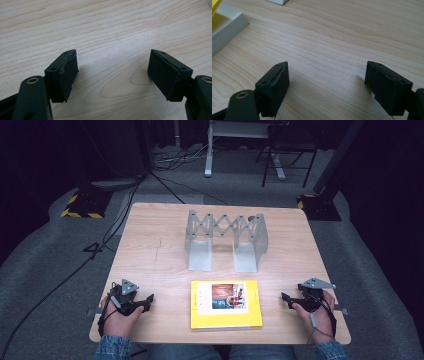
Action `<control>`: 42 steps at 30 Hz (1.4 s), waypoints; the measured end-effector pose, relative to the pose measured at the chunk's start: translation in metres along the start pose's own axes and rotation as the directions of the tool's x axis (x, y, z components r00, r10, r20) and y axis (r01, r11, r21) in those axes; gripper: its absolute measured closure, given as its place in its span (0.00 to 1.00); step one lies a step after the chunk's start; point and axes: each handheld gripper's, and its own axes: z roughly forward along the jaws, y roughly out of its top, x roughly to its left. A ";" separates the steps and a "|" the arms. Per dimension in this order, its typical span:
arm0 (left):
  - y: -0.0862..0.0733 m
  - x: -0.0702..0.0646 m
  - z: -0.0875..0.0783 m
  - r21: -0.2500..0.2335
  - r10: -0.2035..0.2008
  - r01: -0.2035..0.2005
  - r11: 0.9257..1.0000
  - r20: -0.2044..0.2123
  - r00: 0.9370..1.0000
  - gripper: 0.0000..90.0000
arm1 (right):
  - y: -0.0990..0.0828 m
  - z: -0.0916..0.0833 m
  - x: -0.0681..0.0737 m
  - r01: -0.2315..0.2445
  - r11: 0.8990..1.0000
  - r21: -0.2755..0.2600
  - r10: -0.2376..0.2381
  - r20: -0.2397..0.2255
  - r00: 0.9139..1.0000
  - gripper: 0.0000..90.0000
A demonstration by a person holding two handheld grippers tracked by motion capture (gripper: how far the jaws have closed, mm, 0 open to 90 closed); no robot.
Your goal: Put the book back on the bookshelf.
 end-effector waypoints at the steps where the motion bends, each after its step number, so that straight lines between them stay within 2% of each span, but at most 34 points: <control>1: 0.000 0.000 0.000 -0.001 0.000 0.000 1.000 0.003 1.000 0.28 | 0.000 0.000 0.000 -0.001 1.000 0.000 0.001 -0.002 1.000 0.23; 11: 0.001 0.000 0.000 -0.001 -0.001 0.001 1.000 0.014 1.000 0.28 | 0.000 0.000 0.000 0.000 1.000 0.001 0.000 -0.003 1.000 0.23; 14: 0.003 -0.001 -0.002 0.018 -0.010 0.009 1.000 0.031 0.999 0.31 | 0.000 0.000 0.000 -0.001 1.000 -0.001 0.001 -0.002 1.000 0.24; 19: 0.010 -0.005 -0.009 0.001 -0.024 0.024 1.000 0.041 0.999 0.32 | 0.000 -0.001 0.000 0.000 1.000 -0.001 0.000 -0.003 1.000 0.24; 21: 0.014 -0.006 -0.011 -0.010 -0.018 0.019 1.000 0.047 0.999 0.32 | 0.000 -0.001 0.000 0.001 1.000 0.000 -0.001 -0.004 1.000 0.24; 22: 0.015 -0.008 -0.012 -0.013 -0.027 0.028 1.000 0.053 0.998 0.33 | 0.000 -0.001 0.000 0.001 1.000 -0.001 -0.001 -0.003 1.000 0.24; 27: 0.022 -0.017 -0.018 -0.026 -0.020 0.023 0.999 0.088 0.996 0.33 | 0.000 -0.001 0.000 0.003 1.000 0.000 -0.003 -0.006 1.000 0.25; 32: 0.032 -0.033 -0.024 -0.042 0.014 -0.007 0.999 0.161 0.987 0.33 | -0.001 -0.002 0.001 0.016 1.000 -0.006 -0.016 -0.022 1.000 0.29; 34: 0.036 -0.041 -0.026 -0.051 0.025 -0.015 0.999 0.192 0.981 0.33 | -0.001 -0.003 0.002 0.023 1.000 -0.007 -0.023 -0.031 0.999 0.34; 37: 0.043 -0.052 -0.025 -0.056 0.045 -0.033 0.998 0.227 0.973 0.33 | 0.001 -0.005 0.008 0.033 0.999 -0.003 -0.033 -0.040 0.999 0.34; 40: 0.049 -0.064 -0.020 -0.057 0.074 -0.061 0.997 0.266 0.961 0.33 | 0.004 -0.008 0.015 0.038 0.999 -0.003 -0.038 -0.064 0.997 0.33; 42: 0.051 -0.071 -0.014 -0.048 0.081 -0.071 0.996 0.283 0.956 0.33 | 0.006 -0.011 0.021 0.029 1.000 -0.002 -0.029 -0.095 0.995 0.33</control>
